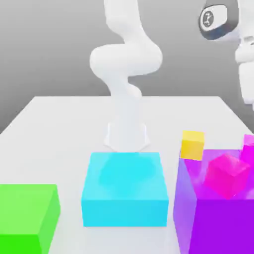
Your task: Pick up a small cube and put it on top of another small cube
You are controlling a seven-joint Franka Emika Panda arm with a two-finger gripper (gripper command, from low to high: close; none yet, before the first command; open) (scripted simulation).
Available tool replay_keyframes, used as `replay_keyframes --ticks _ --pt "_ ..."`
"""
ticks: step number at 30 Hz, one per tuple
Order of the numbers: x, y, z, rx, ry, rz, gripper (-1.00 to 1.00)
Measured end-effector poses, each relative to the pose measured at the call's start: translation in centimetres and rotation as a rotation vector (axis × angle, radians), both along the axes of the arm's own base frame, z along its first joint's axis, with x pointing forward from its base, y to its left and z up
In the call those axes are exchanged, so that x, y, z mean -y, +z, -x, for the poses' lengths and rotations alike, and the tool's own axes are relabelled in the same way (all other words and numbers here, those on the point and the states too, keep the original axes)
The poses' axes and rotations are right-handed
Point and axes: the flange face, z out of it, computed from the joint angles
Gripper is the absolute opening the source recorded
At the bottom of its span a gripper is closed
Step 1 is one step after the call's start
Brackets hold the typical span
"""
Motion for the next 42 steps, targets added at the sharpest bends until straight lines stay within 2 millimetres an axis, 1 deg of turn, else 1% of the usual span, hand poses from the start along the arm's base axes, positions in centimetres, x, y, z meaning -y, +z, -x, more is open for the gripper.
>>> replay_keyframes --ticks 1,4,7,10,13,17,18,23,24,25,27,31,32,33,38,40,42 --pt "-1.0 -2.0 1.4 -0.026 0.055 0.017 0.00" --pt "-2.0 -6.2 3.9 -0.071 0.149 0.055 0.00" --pt "-2.1 -9.8 5.9 -0.101 0.218 0.094 0.00" --pt "-1.7 -13.3 7.6 -0.126 0.275 0.139 0.00" --pt "-1.2 -15.9 7.9 -0.131 0.286 0.157 0.00" --pt "-1.2 -20.1 7.9 -0.132 0.288 0.159 0.00" --pt "-1.1 -21.0 7.9 -0.132 0.289 0.160 -1.00" --pt "-1.1 -21.0 8.0 -0.132 0.288 0.160 -1.00" --pt "-1.1 -21.4 8.0 -0.132 0.289 0.161 -1.00" --pt "-1.1 -21.1 8.0 -0.132 0.289 0.161 -1.00" --pt "-1.2 -19.5 7.9 -0.132 0.288 0.160 -1.00" --pt "-1.0 -15.6 7.7 -0.135 0.283 0.162 -1.00" --pt "-1.1 -15.3 7.2 -0.148 0.286 0.163 -1.00" --pt "-1.6 -15.0 6.7 -0.160 0.301 0.162 -1.00" --pt "-5.4 -12.6 3.6 -0.217 0.397 0.139 -1.00" --pt "-5.9 -10.5 1.0 -0.227 0.393 0.127 -1.00" --pt "-5.6 -7.9 -2.2 -0.231 0.372 0.115 -1.00"
